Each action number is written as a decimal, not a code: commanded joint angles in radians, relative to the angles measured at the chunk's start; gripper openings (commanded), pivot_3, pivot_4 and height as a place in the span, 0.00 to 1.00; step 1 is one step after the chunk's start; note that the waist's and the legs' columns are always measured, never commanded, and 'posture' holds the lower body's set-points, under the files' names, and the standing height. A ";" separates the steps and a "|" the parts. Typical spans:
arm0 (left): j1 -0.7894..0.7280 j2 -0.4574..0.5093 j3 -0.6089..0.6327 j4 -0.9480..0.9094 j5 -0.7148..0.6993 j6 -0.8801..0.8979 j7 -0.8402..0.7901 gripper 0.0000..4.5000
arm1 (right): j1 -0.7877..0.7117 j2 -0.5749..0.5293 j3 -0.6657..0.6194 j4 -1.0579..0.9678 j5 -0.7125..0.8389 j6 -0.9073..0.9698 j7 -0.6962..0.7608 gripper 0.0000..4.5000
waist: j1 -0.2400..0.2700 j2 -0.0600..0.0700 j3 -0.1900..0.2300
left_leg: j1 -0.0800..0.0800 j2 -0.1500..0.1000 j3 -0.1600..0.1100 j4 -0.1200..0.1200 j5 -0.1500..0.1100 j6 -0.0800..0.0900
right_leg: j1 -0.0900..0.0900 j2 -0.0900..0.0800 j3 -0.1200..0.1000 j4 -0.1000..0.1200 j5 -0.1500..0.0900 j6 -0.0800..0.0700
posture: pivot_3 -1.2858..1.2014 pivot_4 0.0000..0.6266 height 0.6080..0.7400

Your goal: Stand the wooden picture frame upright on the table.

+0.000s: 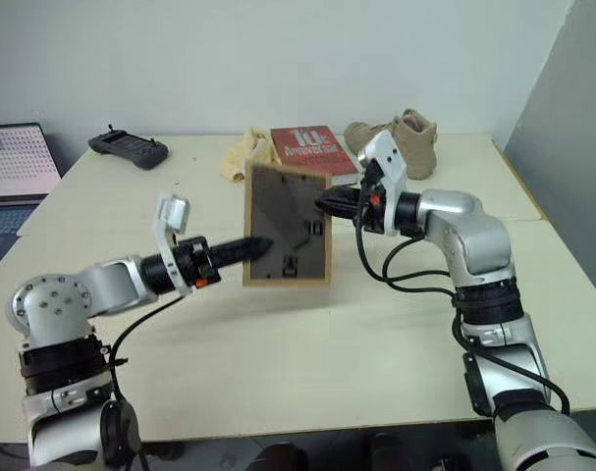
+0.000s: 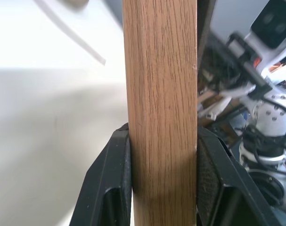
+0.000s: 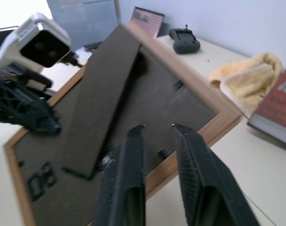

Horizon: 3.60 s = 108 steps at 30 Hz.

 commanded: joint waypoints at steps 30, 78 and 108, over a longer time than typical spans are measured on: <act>0.023 0.015 0.088 0.129 -0.156 0.132 0.101 0.29 | 0.158 -0.143 0.032 -0.067 -0.056 -0.421 0.079 0.88 | -0.003 0.000 0.000 | -0.010 0.000 0.001 0.001 0.000 0.000 | -0.011 0.000 0.000 0.002 0.000 0.000 | 0.52 0.24 1.00; 0.364 0.289 -0.067 -0.315 -0.481 -0.414 0.572 1.00 | 0.015 0.072 0.222 0.586 -0.078 -1.091 -0.028 0.30 | -0.004 -0.004 0.002 | -0.002 0.004 0.002 0.002 0.002 -0.004 | -0.001 0.002 0.002 -0.002 0.000 0.000 | 0.52 0.24 1.00; 0.639 0.177 -0.277 -0.497 0.390 -0.799 0.189 1.00 | 0.052 0.190 0.037 0.861 -0.200 -0.684 0.067 0.99 | 0.006 -0.003 0.002 | -0.002 0.002 0.002 0.000 -0.001 0.003 | -0.002 0.002 0.000 0.001 0.000 0.000 | 0.52 0.24 1.00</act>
